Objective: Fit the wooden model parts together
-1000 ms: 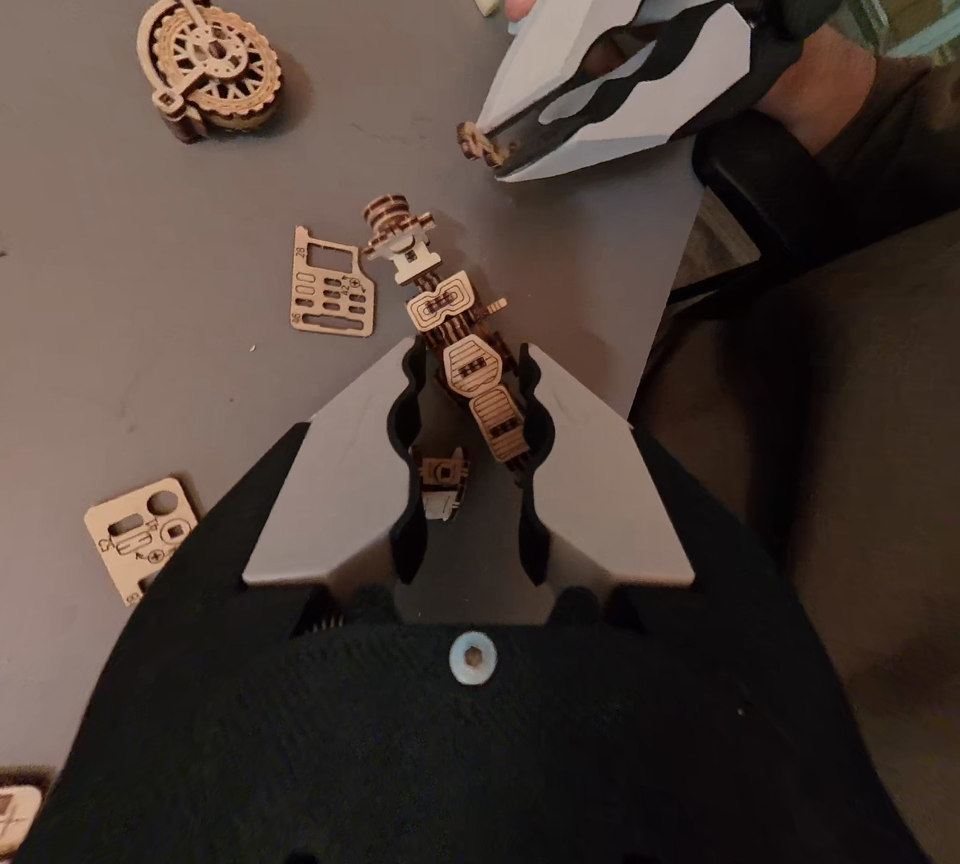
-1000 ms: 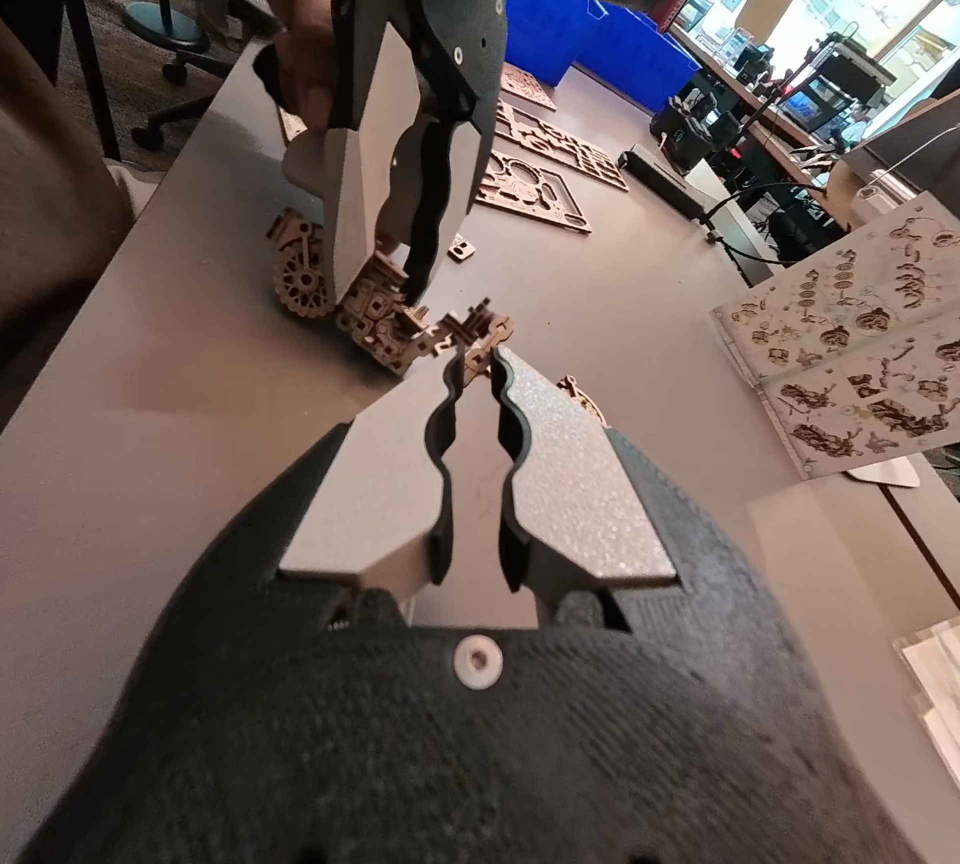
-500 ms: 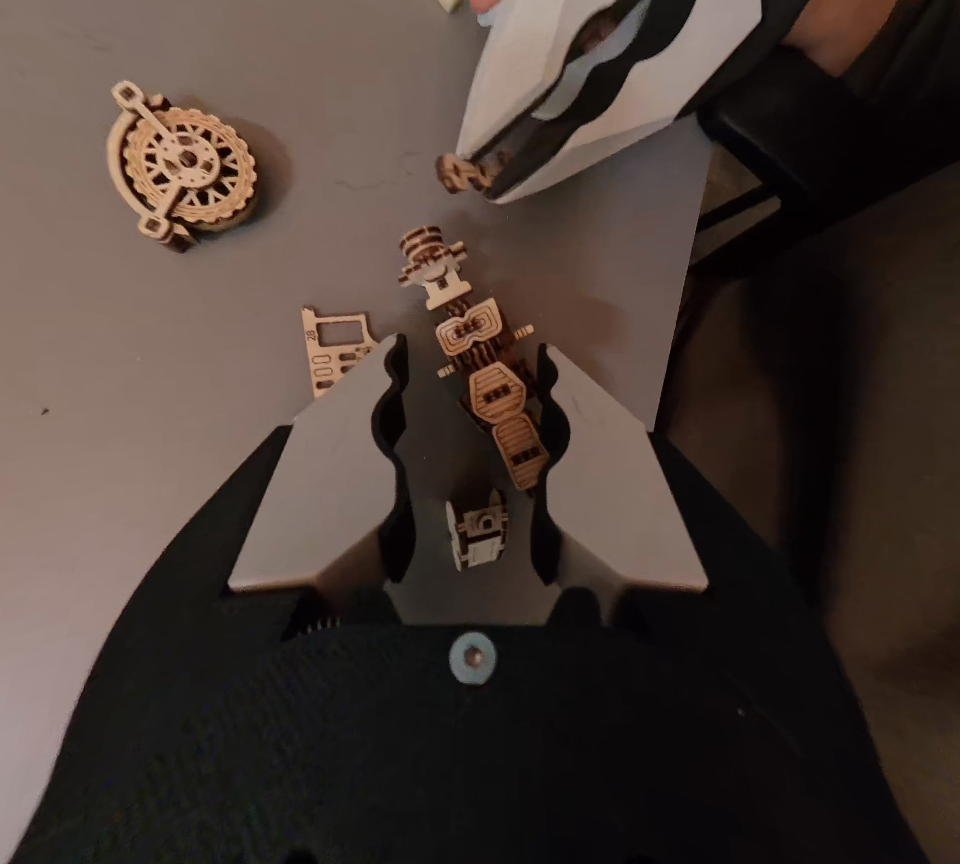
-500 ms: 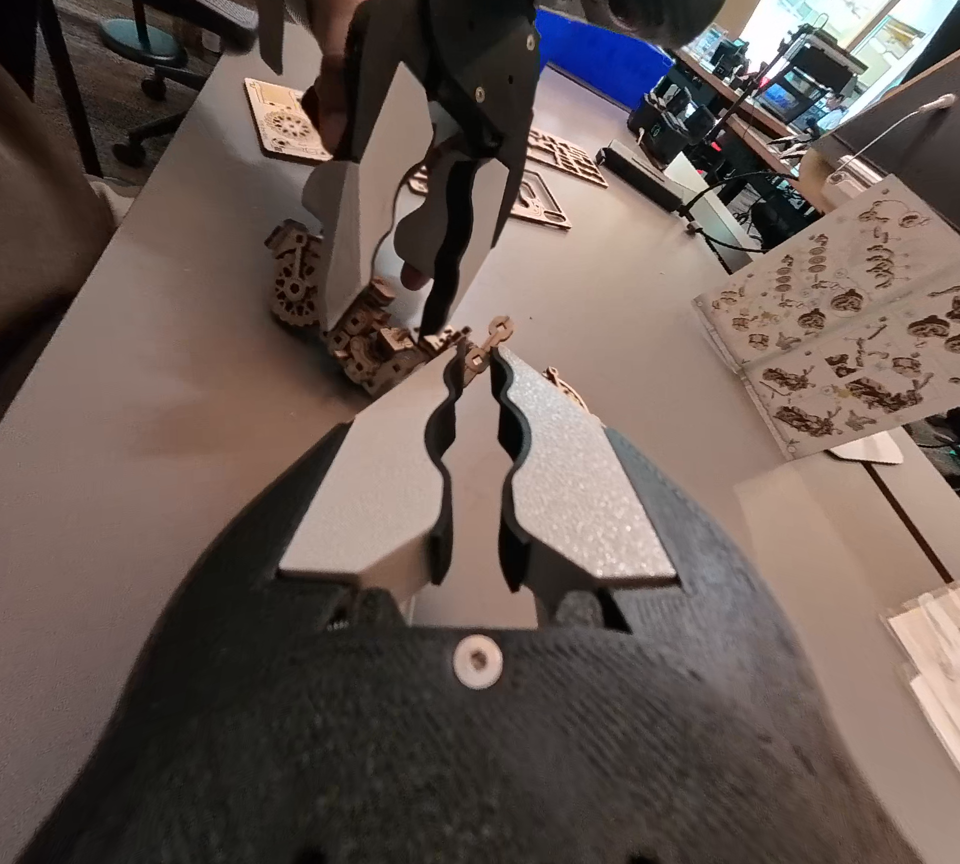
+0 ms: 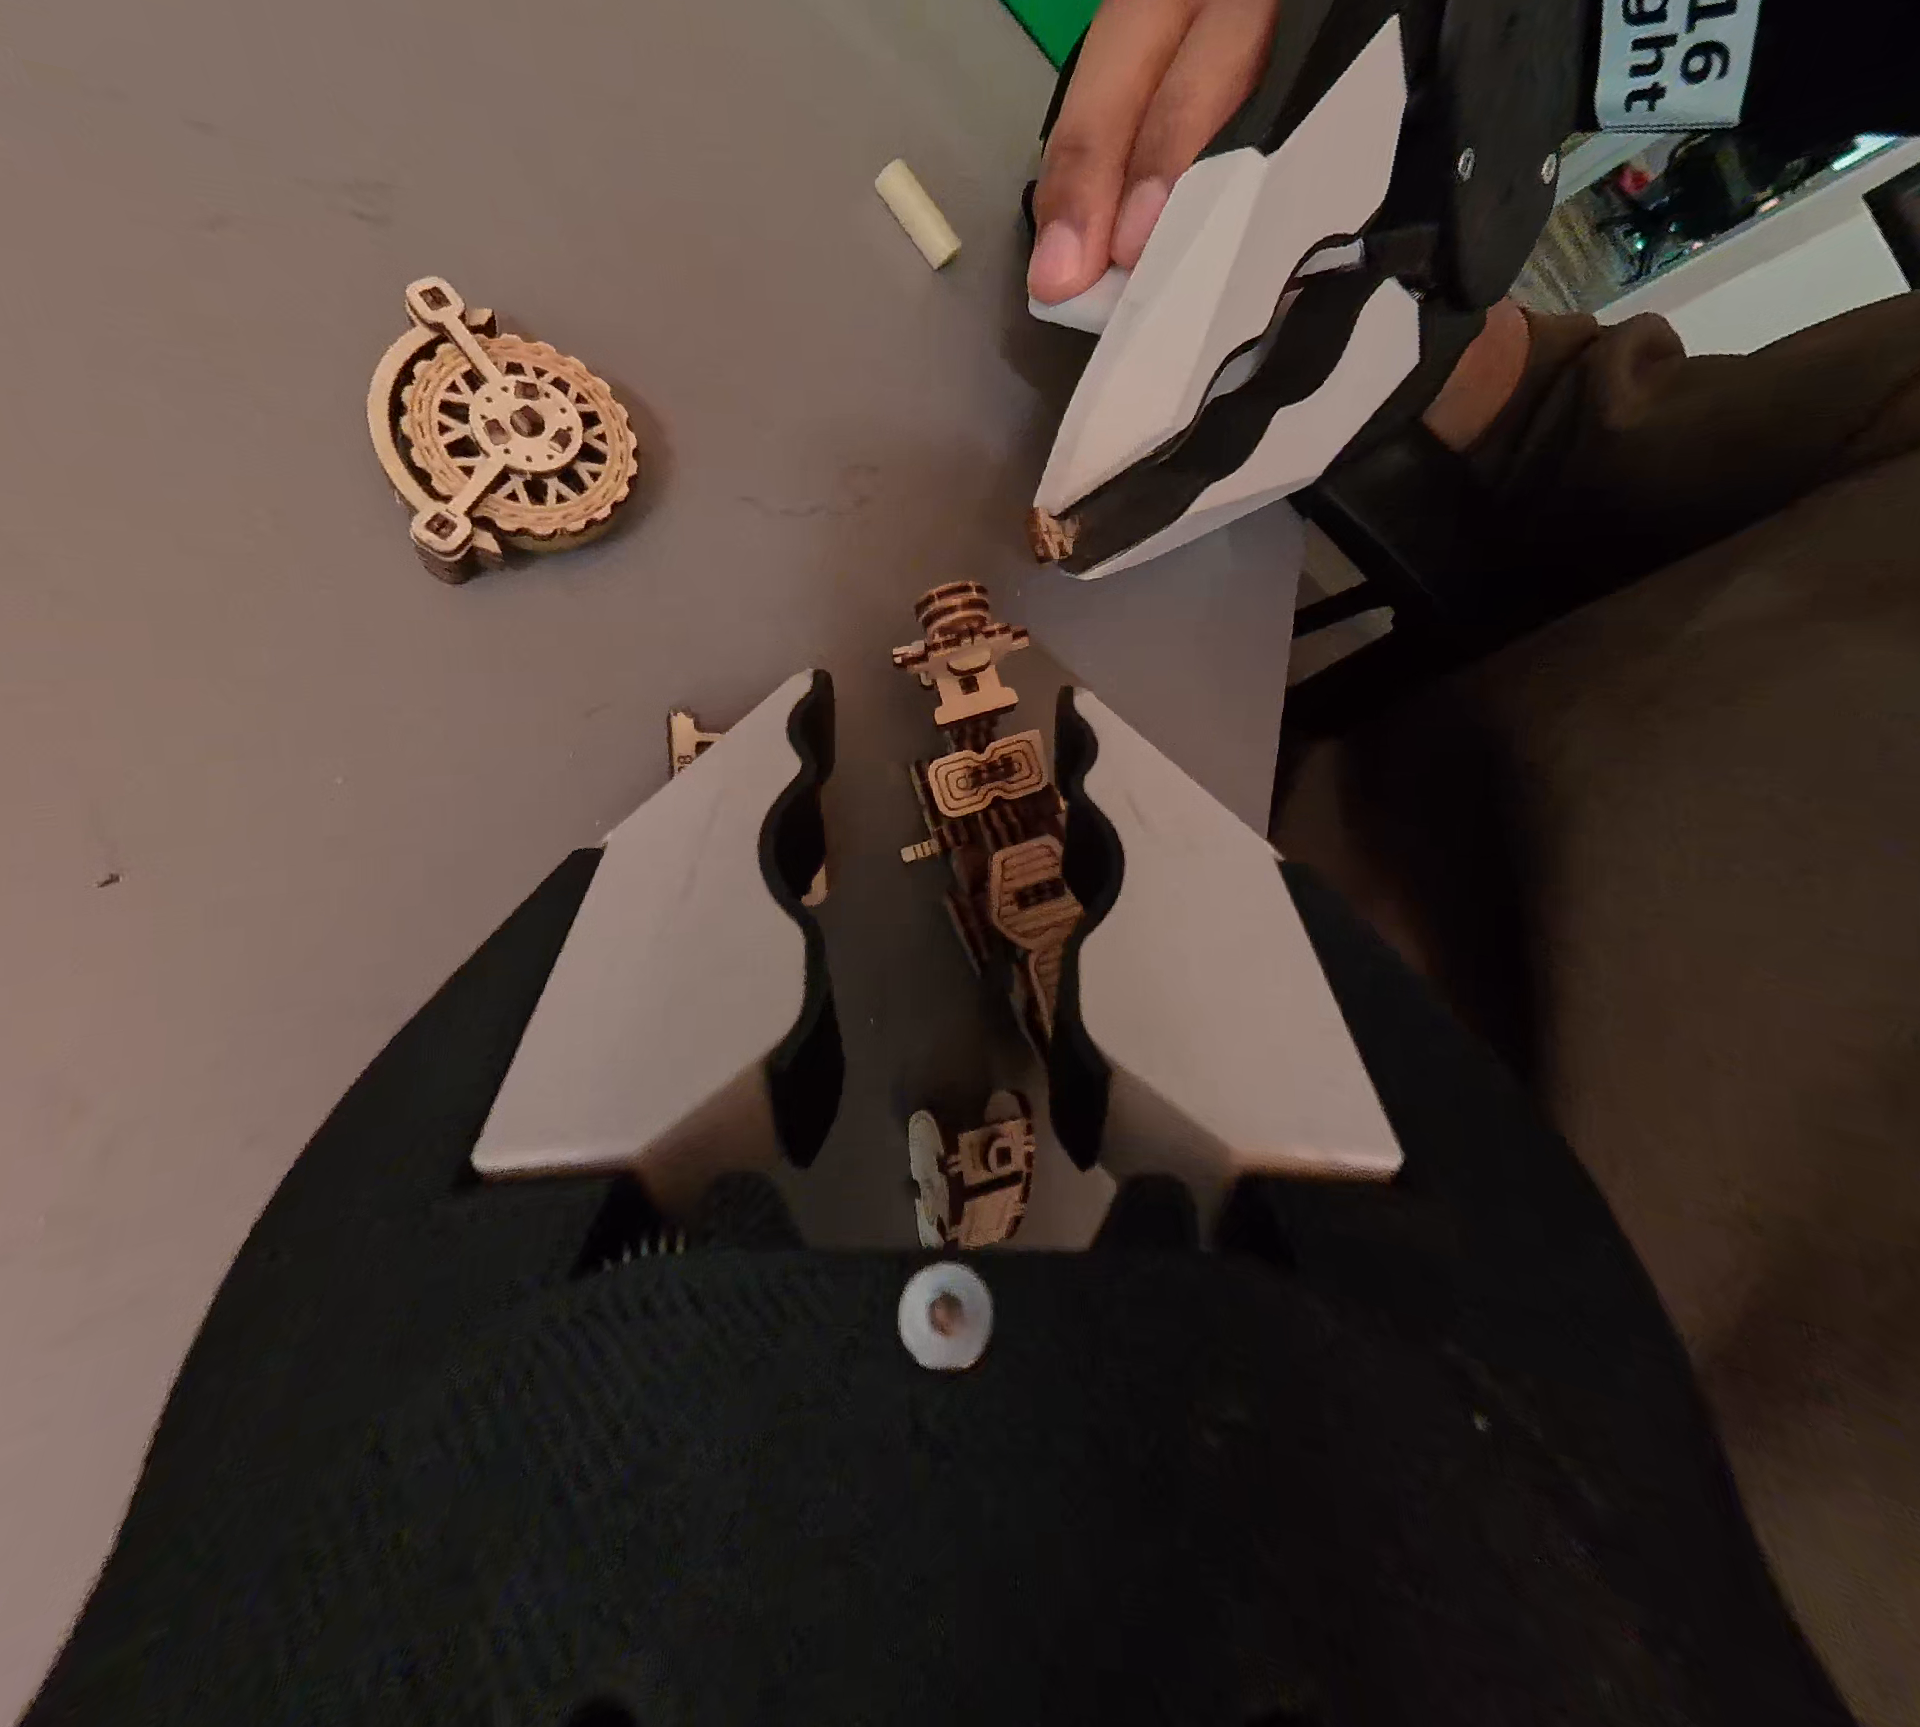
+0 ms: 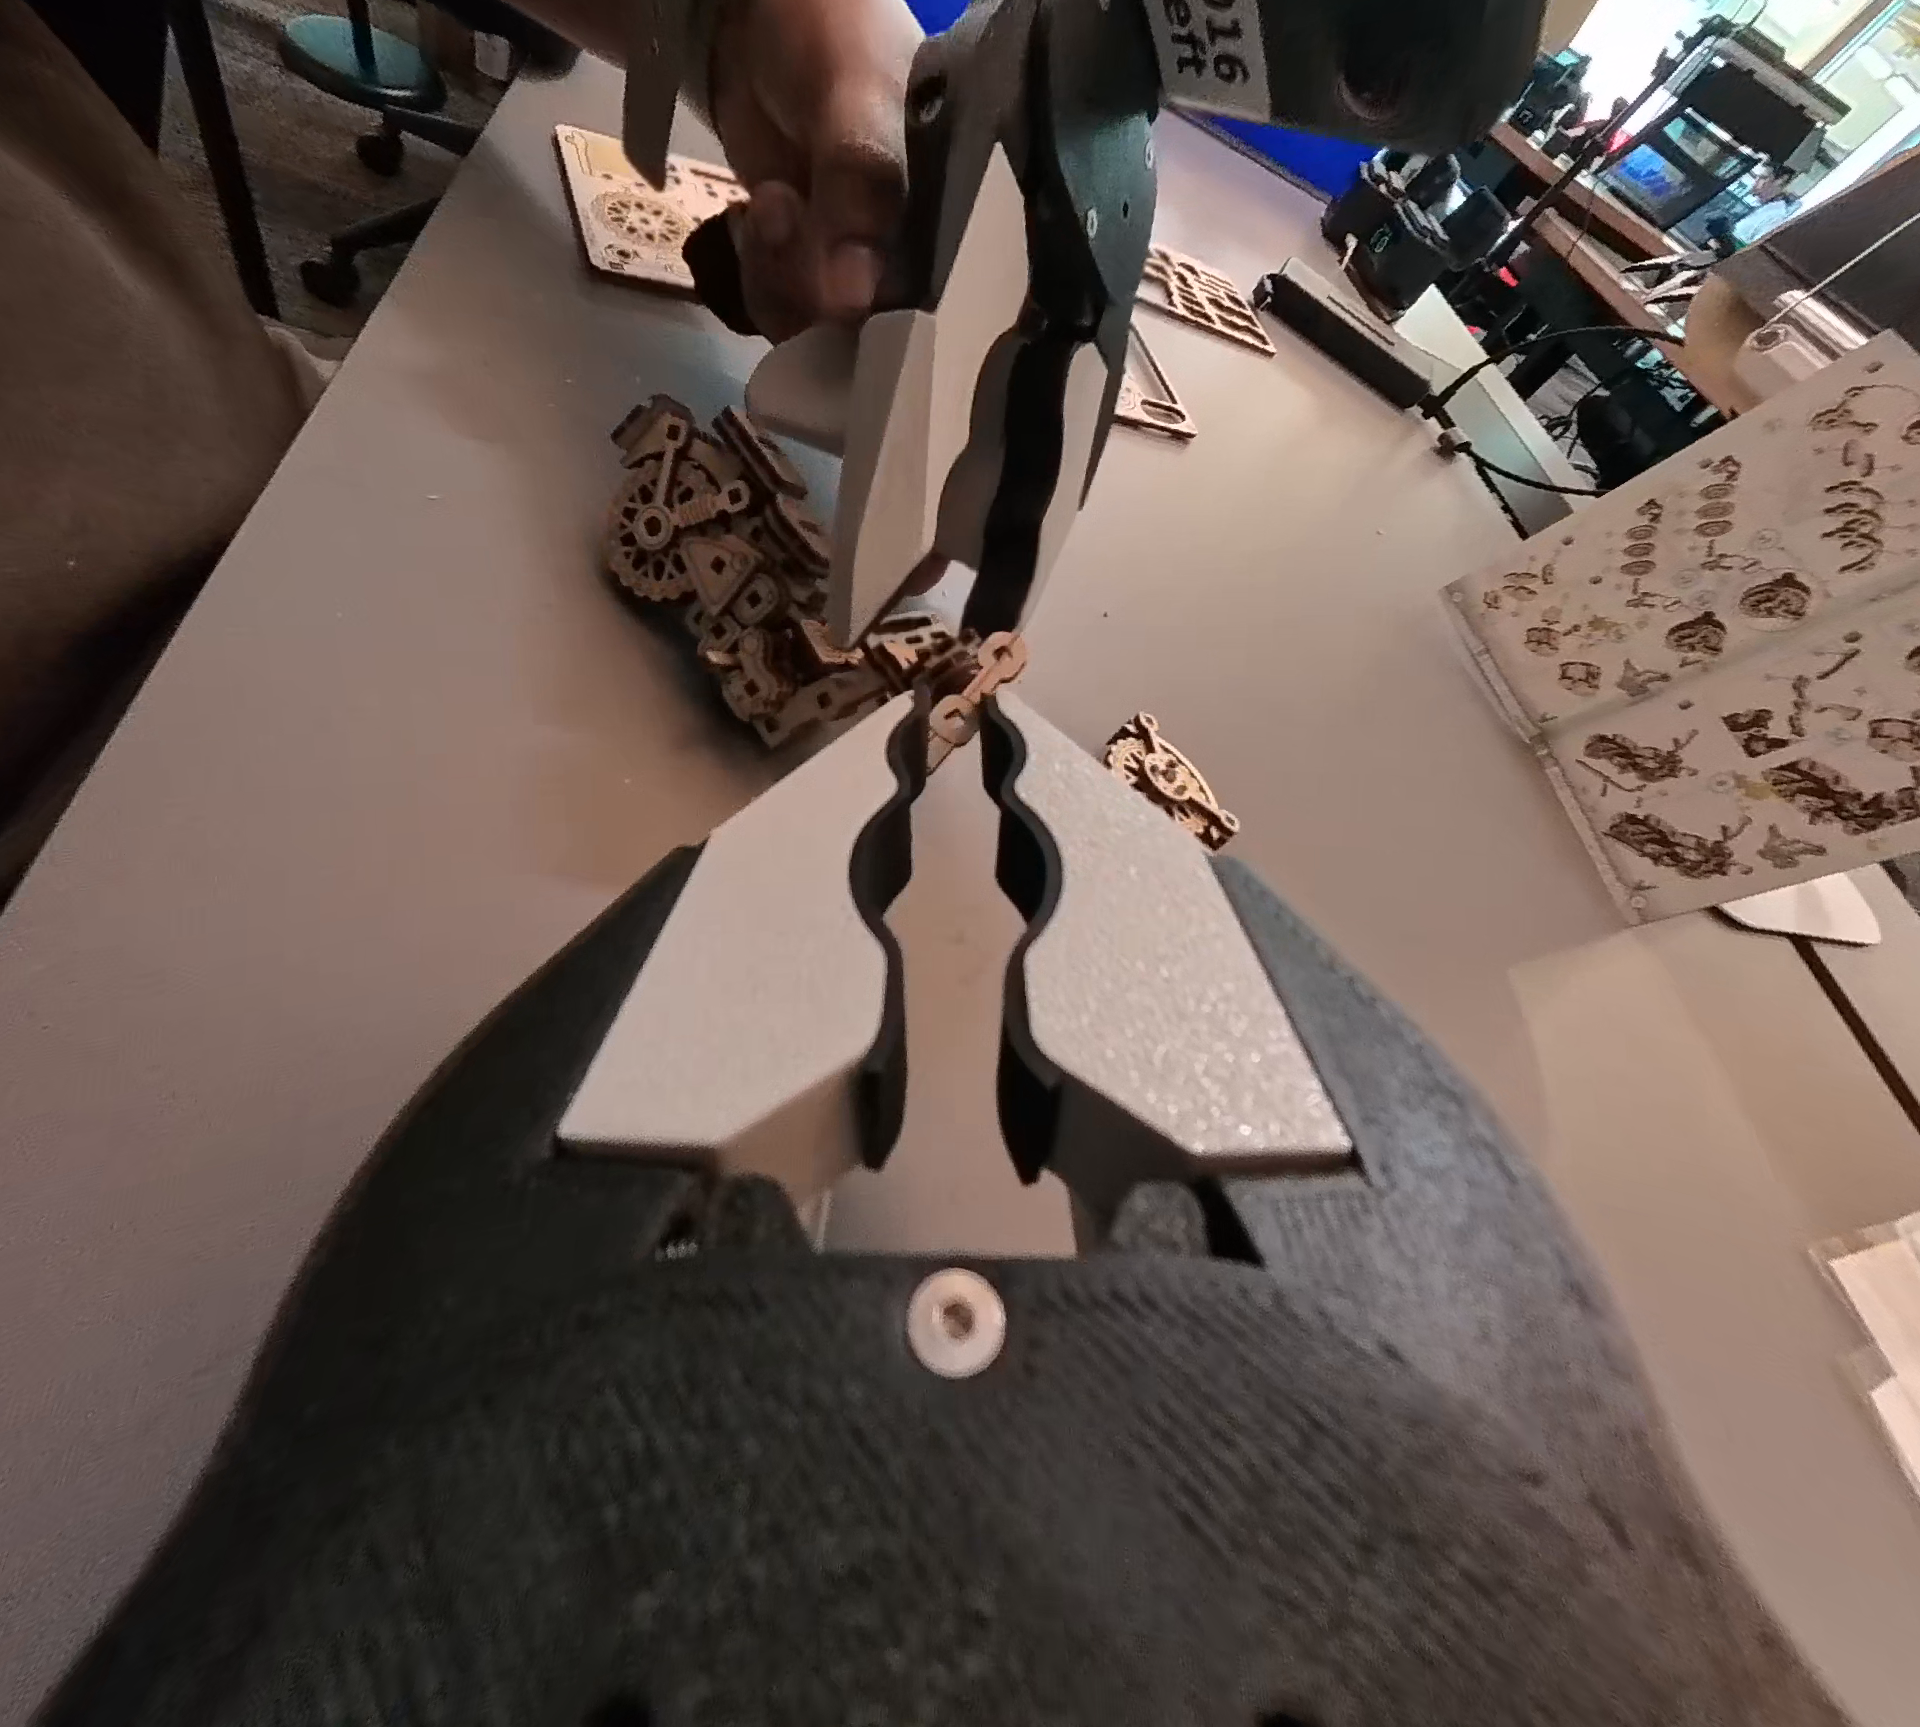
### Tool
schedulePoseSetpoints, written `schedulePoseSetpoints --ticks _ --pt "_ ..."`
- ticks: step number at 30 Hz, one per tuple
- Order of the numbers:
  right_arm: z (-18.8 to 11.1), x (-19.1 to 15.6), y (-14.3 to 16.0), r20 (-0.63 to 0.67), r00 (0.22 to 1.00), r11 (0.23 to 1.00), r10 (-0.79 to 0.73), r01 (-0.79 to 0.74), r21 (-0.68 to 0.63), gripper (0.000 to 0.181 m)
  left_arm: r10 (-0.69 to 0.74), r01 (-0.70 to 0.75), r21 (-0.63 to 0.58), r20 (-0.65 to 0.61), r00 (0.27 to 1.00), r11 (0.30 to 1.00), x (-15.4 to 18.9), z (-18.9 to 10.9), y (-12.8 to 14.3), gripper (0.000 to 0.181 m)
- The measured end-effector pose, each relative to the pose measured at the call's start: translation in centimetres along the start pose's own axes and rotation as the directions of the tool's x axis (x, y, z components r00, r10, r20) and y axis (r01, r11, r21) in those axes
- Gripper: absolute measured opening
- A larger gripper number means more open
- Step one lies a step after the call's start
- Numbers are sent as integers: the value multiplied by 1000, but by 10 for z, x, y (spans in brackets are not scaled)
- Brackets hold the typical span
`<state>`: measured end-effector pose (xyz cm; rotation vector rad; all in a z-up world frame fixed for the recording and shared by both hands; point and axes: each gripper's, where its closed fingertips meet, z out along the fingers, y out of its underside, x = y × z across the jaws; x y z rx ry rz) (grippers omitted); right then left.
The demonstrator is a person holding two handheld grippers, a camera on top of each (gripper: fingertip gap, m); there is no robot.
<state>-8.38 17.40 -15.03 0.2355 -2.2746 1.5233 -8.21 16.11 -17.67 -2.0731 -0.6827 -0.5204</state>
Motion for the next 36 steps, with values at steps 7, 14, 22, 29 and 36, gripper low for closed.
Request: schedulePoseSetpoints --ticks 7,14,22,29,36 --pt "-1 3 2 -10 1000 1000 9 -9 -5 8 -35 35 -28 -5 999 999 0 4 3 21" --pt "0 1 0 3 1000 1000 17 -17 2 8 -71 70 -20 -51 996 997 3 3 3 18" --pt "2 -11 -10 61 998 999 10 -12 45 8 -104 103 -15 -188 977 995 12 2 3 19" --pt "10 -22 -4 89 993 997 -82 82 5 8 -90 82 -44 -243 966 996 15 4 8 18" --pt "12 -19 -3 72 994 997 -82 83 -6 8 -89 80 -43 -258 962 996 15 3 10 19"
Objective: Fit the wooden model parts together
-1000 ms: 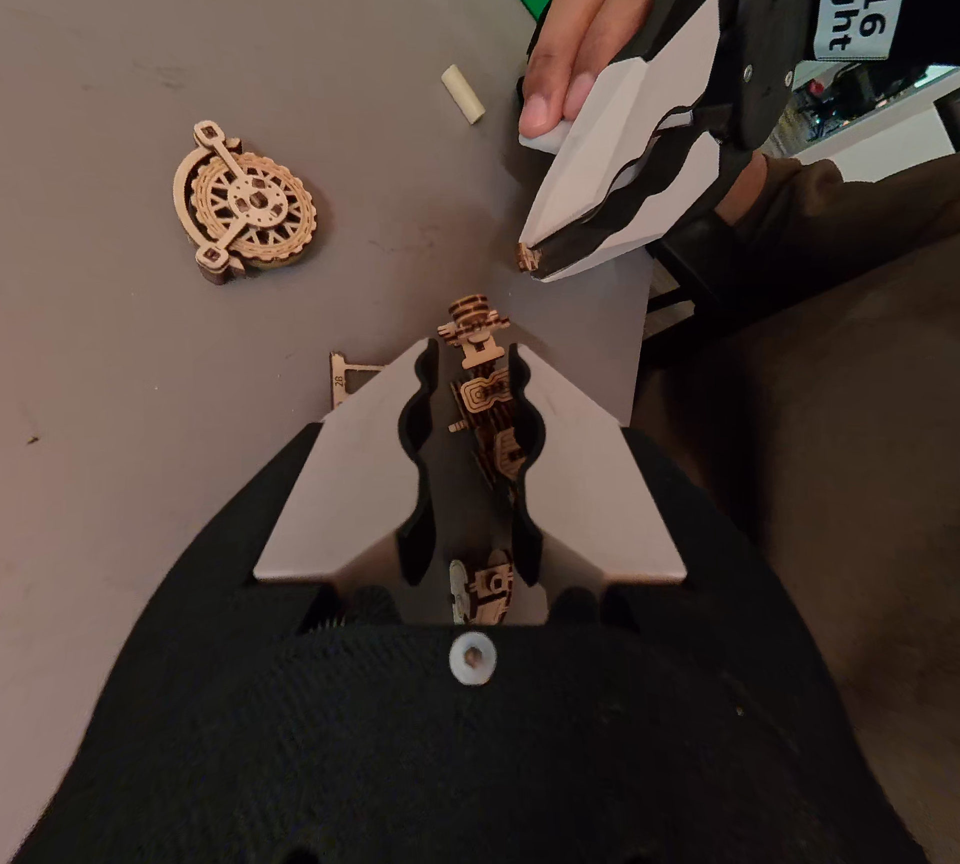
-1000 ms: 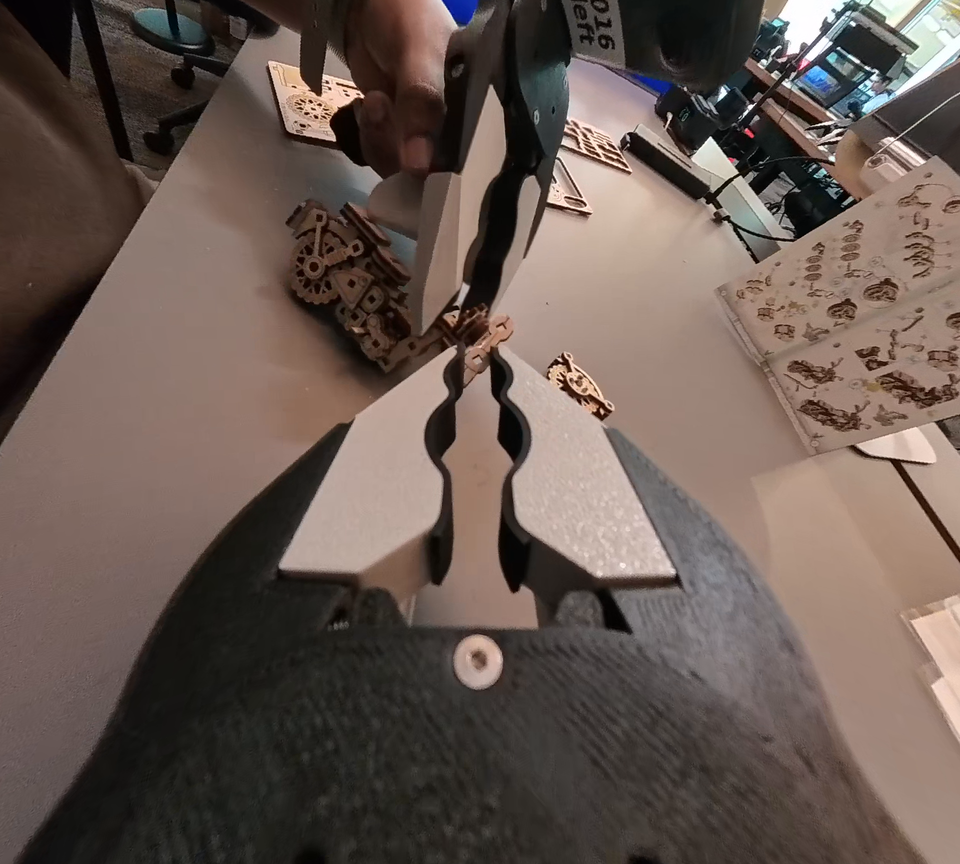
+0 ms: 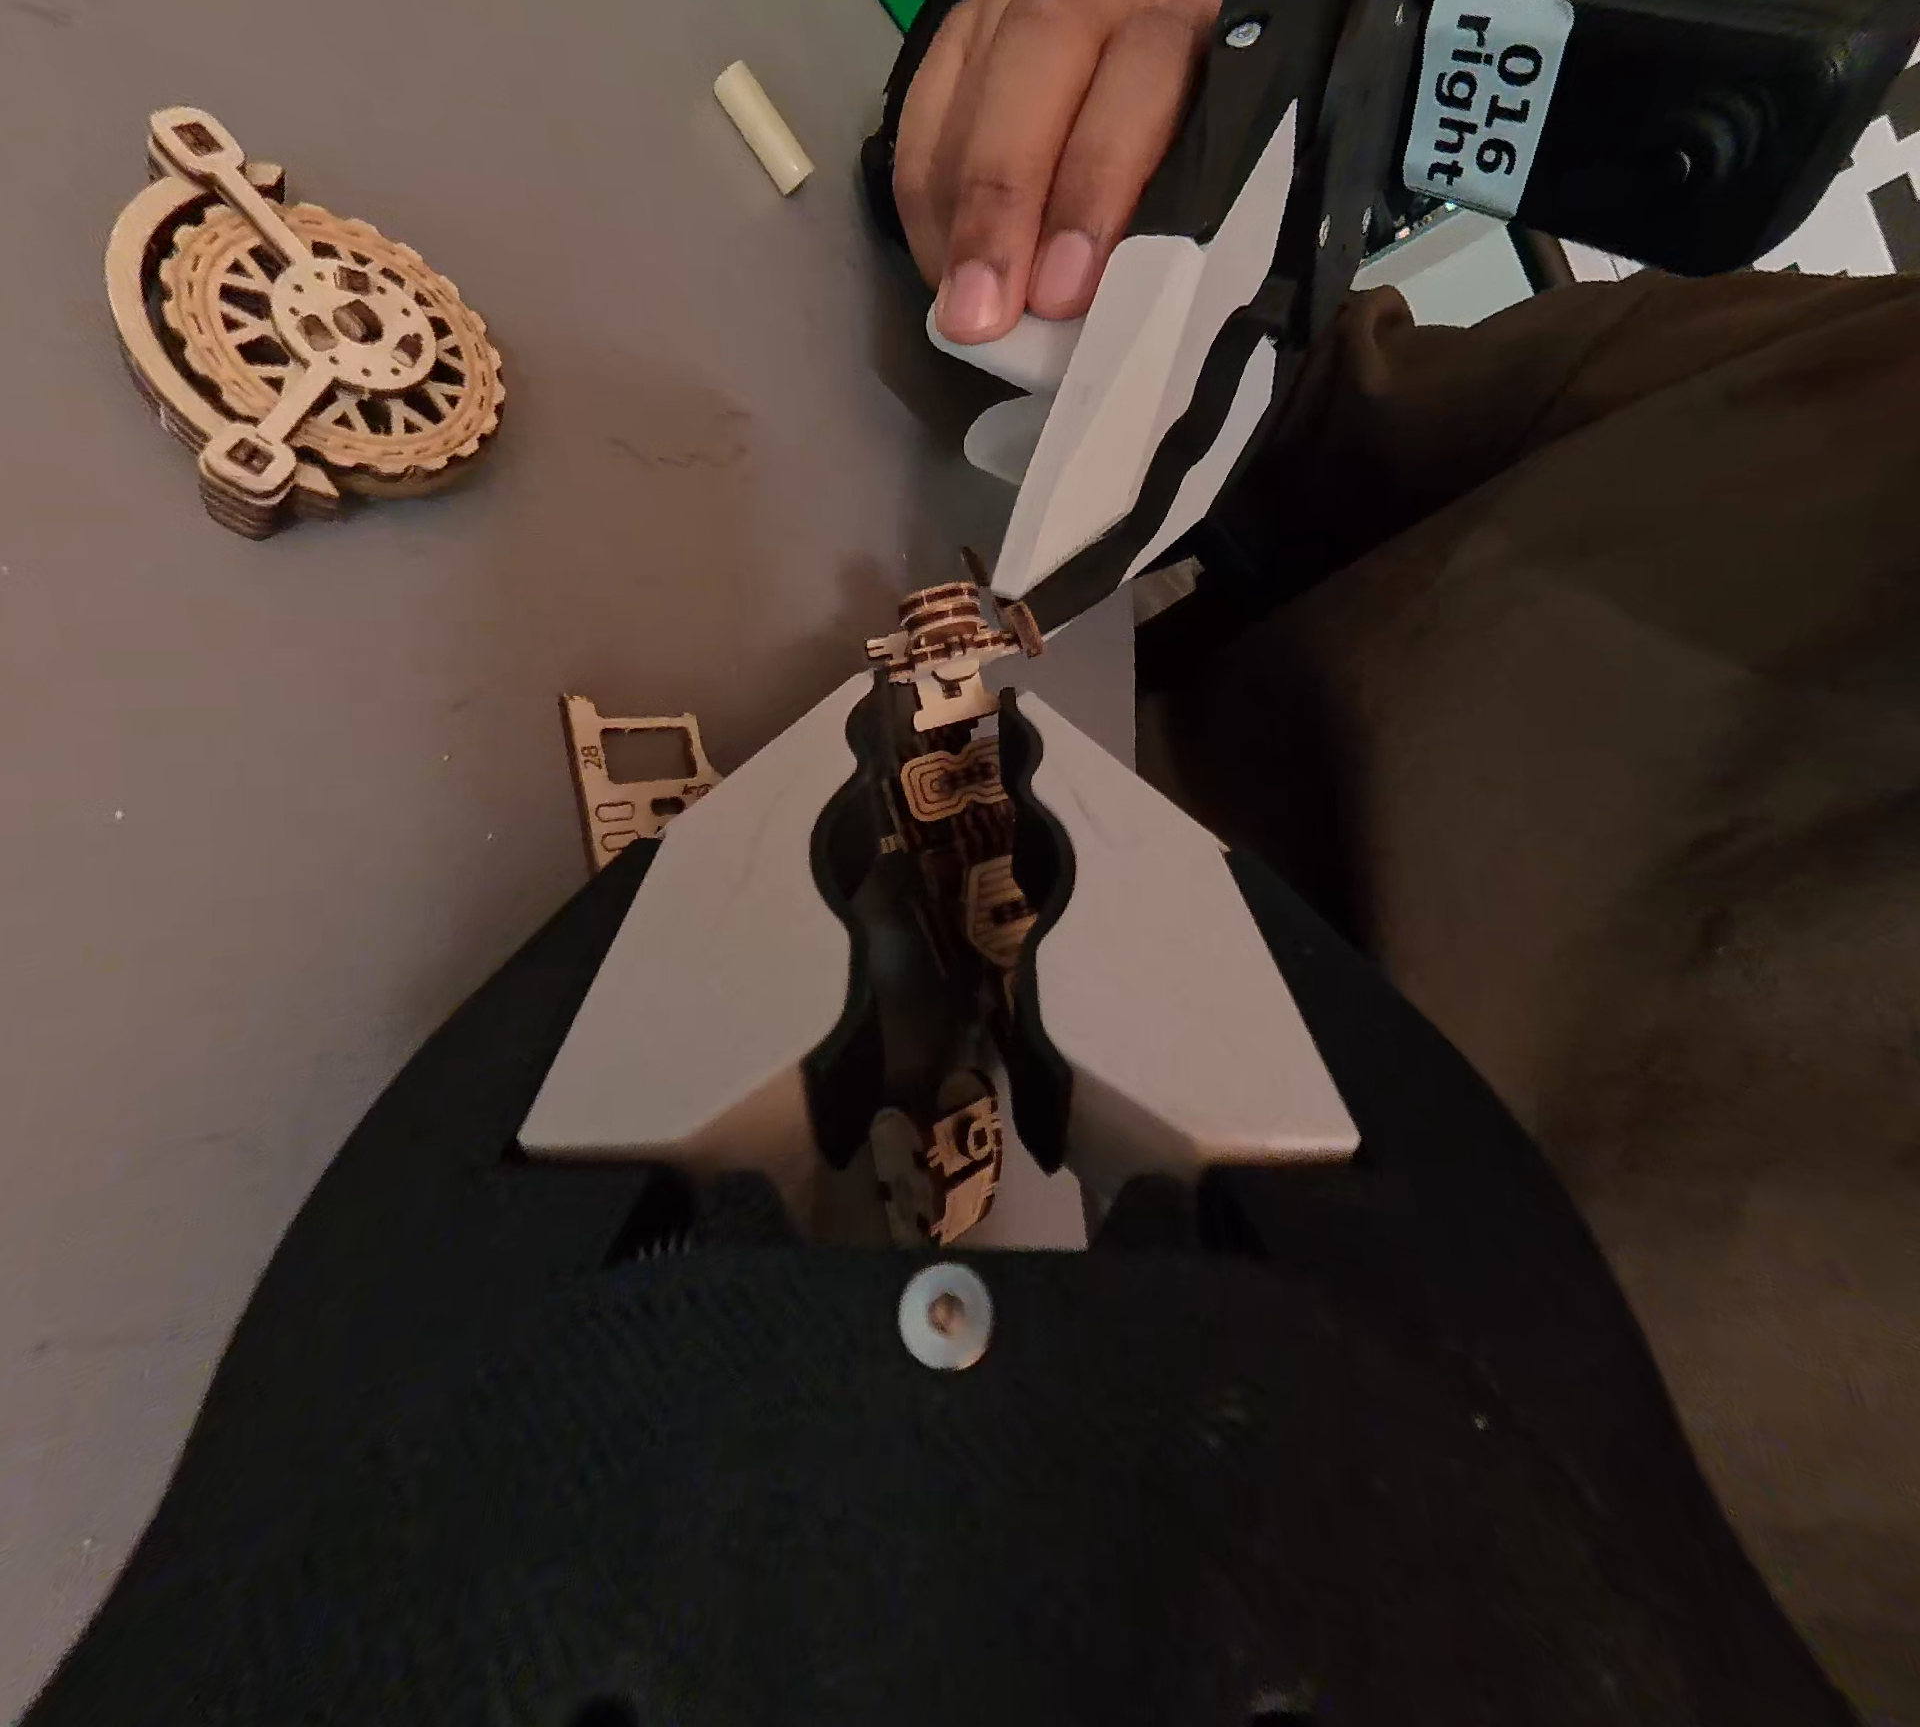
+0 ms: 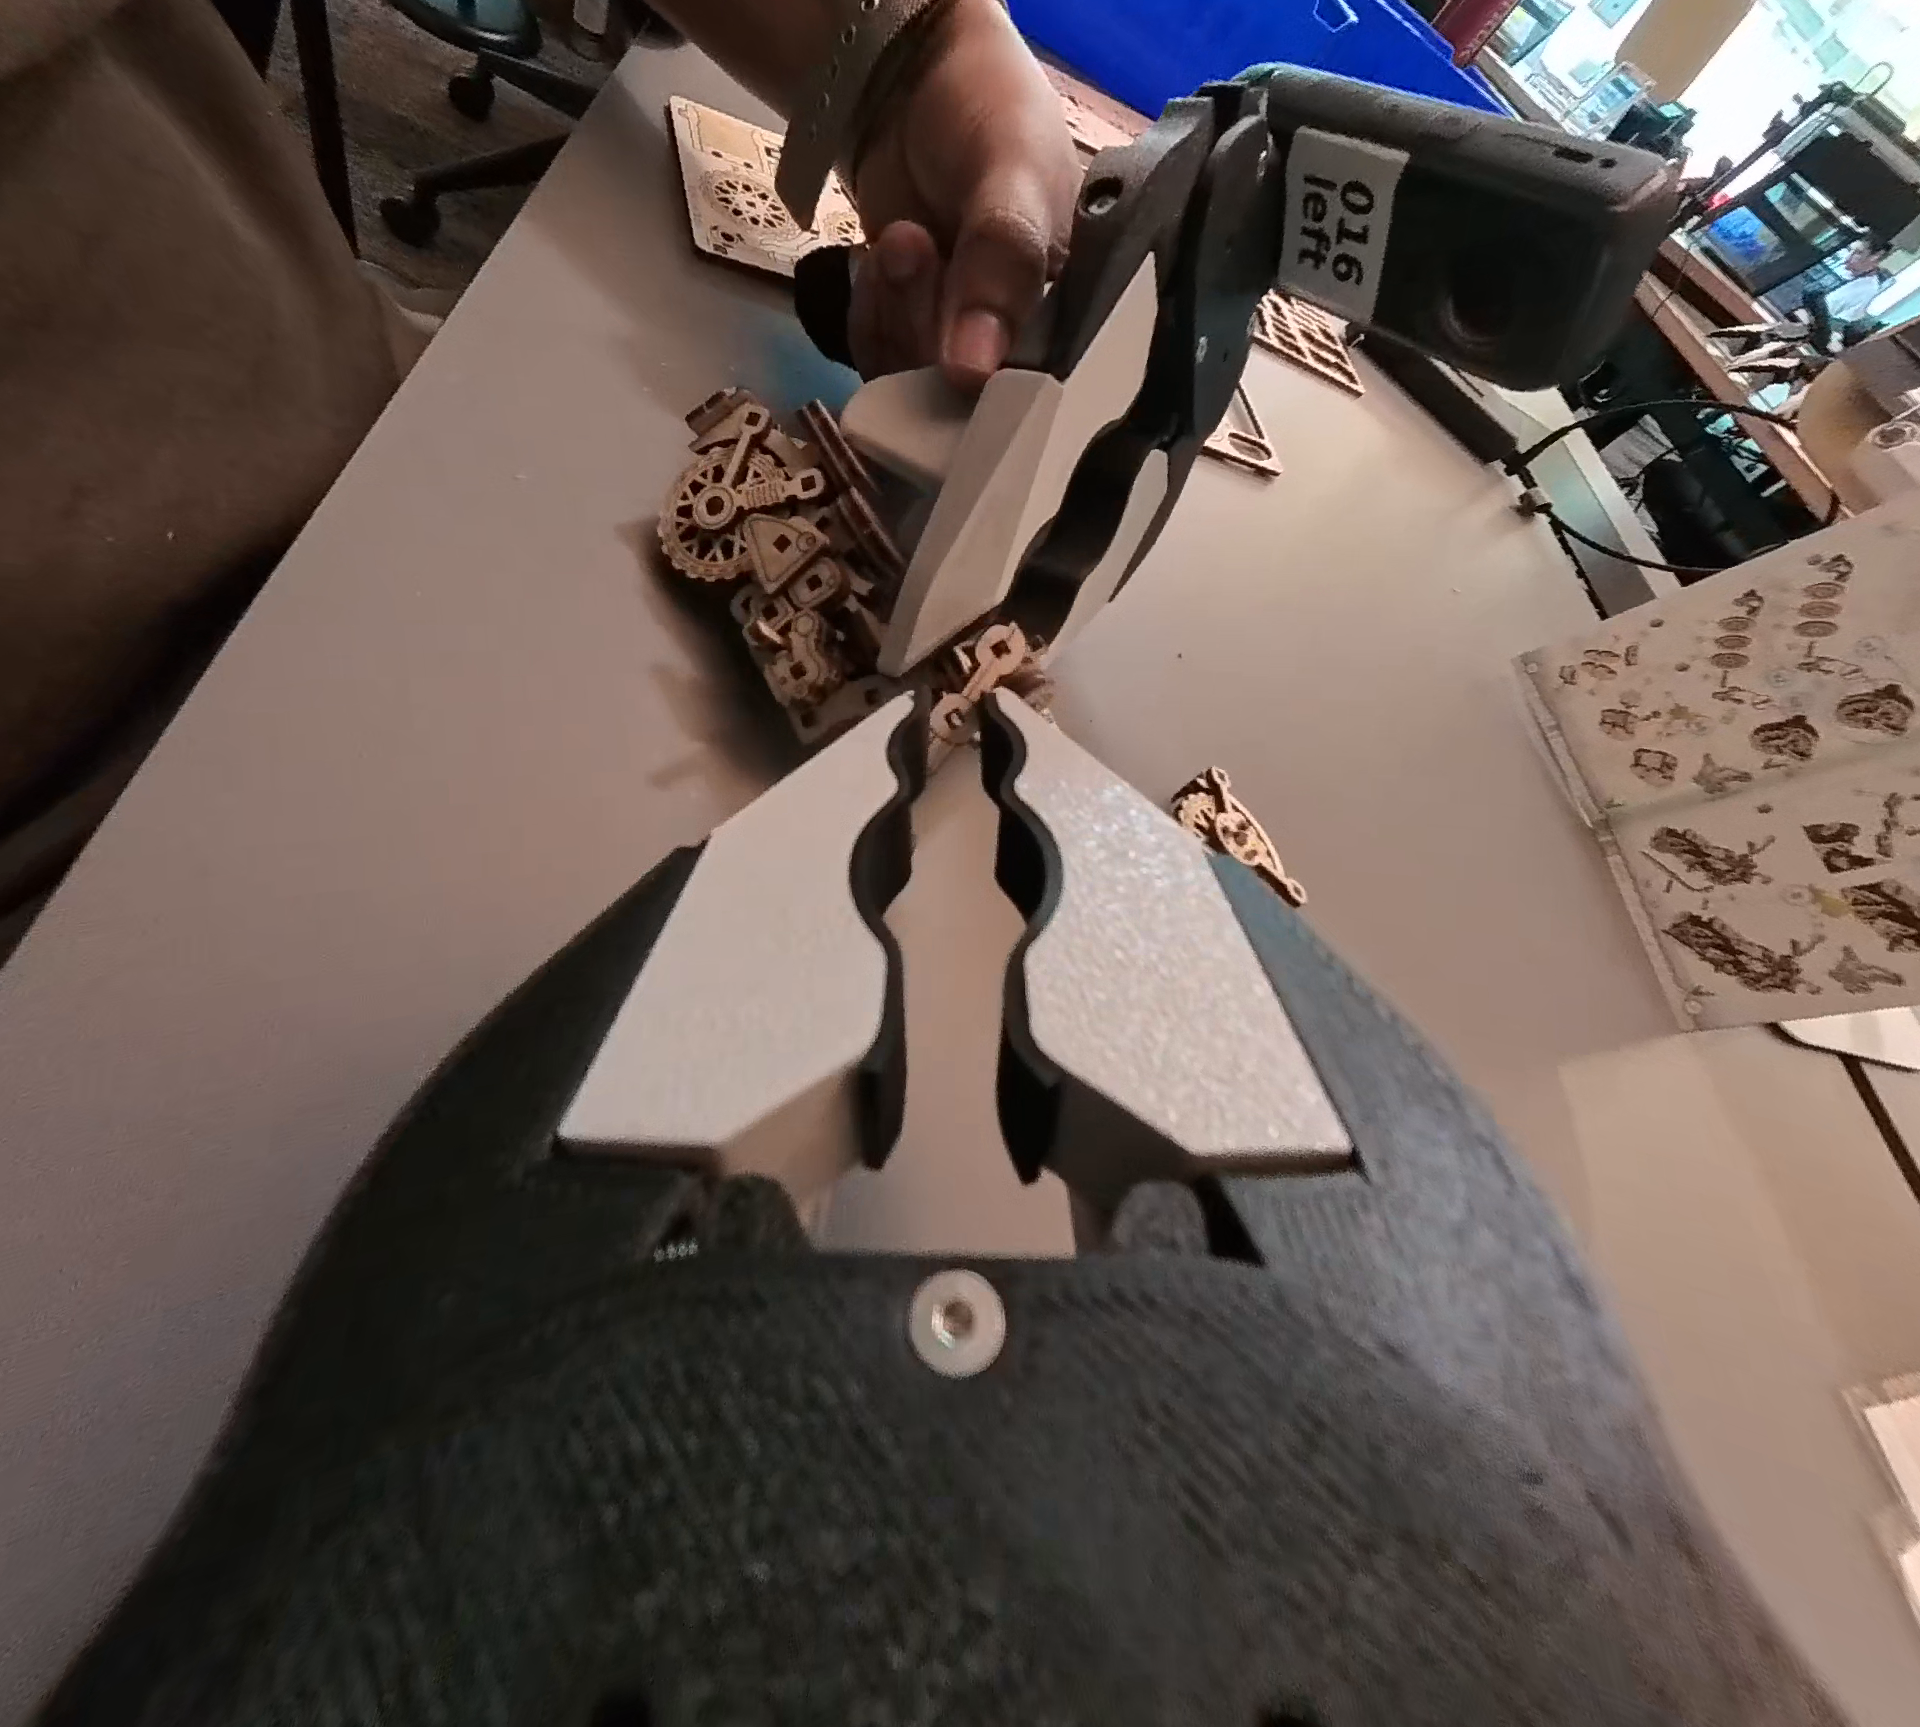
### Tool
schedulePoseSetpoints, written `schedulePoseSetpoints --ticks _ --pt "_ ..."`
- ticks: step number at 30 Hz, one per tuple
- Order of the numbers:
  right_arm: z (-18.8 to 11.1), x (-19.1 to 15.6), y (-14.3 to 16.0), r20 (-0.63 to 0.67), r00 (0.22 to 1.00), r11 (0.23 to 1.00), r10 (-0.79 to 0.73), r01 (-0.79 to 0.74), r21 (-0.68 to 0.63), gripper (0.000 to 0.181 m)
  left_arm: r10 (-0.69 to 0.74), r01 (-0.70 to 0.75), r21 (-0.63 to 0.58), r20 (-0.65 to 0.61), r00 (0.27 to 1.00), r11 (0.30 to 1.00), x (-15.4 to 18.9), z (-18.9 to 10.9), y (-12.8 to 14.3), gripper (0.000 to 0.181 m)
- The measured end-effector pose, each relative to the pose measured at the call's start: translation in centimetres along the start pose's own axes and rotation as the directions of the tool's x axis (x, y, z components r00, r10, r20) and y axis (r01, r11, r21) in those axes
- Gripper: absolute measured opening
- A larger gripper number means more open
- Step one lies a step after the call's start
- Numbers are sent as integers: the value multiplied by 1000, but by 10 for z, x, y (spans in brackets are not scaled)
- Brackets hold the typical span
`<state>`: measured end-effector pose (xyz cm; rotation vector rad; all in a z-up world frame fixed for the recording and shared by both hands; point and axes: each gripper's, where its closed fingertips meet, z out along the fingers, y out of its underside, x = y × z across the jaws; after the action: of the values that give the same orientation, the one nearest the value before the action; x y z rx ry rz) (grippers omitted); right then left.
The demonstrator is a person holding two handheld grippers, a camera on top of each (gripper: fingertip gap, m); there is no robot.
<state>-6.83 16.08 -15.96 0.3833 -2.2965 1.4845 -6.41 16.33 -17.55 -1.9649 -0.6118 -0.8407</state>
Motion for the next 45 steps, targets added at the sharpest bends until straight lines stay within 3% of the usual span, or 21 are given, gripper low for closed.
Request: schedulePoseSetpoints --ticks 22,45 --pt "2 2 6 -52 997 996 -58 54 -65 8 -16 15 18 40 999 1000 -4 -1 -2 24" --pt "2 2 6 -45 998 998 -46 43 -51 8 -24 24 32 20 1000 999 -1 0 -2 26"
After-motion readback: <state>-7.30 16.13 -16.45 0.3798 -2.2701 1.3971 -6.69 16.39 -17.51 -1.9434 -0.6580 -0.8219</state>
